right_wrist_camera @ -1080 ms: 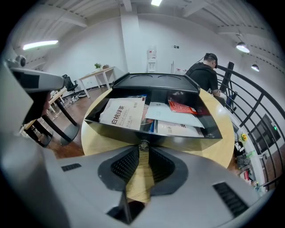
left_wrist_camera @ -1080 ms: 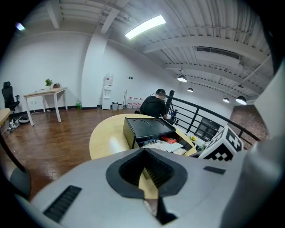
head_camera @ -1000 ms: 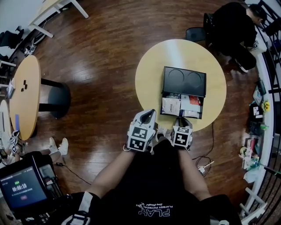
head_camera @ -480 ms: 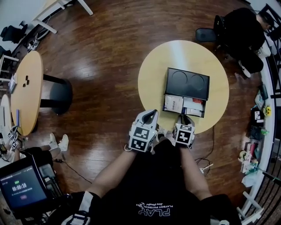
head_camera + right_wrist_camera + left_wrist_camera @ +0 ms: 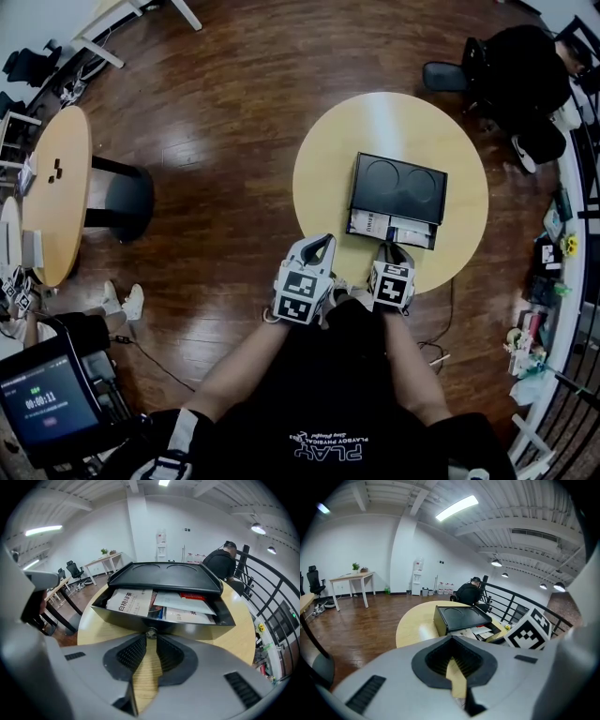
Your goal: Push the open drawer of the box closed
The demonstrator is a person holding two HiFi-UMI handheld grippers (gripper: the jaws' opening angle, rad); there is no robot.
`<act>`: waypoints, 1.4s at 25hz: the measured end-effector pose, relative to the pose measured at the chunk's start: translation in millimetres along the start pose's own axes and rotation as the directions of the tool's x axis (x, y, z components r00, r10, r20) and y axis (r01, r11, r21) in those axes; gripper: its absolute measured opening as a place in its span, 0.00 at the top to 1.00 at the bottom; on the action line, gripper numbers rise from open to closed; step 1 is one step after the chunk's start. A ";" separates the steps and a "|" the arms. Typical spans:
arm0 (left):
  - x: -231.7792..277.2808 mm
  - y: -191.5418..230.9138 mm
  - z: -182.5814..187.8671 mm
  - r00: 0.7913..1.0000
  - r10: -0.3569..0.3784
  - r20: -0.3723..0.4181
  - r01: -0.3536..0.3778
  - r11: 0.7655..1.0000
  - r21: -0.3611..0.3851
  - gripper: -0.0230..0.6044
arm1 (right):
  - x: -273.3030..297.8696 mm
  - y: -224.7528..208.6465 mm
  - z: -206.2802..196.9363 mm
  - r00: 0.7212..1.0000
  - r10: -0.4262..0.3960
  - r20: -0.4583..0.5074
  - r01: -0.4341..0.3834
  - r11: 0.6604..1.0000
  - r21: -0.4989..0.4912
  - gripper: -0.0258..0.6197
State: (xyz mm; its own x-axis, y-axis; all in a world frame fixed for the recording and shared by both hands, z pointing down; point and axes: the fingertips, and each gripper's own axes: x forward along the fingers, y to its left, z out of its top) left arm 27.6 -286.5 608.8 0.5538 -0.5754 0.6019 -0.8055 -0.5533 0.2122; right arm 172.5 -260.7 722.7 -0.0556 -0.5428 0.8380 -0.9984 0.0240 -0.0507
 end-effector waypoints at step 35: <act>11.7 8.4 10.7 0.999 0.043 -0.010 -0.043 0.999 -0.025 0.97 | 16.1 -14.9 49.3 0.999 0.016 0.035 -0.014 0.998 -0.062 0.85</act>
State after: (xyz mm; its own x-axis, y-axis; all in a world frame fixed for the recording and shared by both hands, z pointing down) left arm 29.6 -304.3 609.3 0.5166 -0.5924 0.6182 -0.8336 -0.5129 0.2051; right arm 186.9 -311.1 710.1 -0.0714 -0.5712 0.8177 -0.9961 0.0834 -0.0287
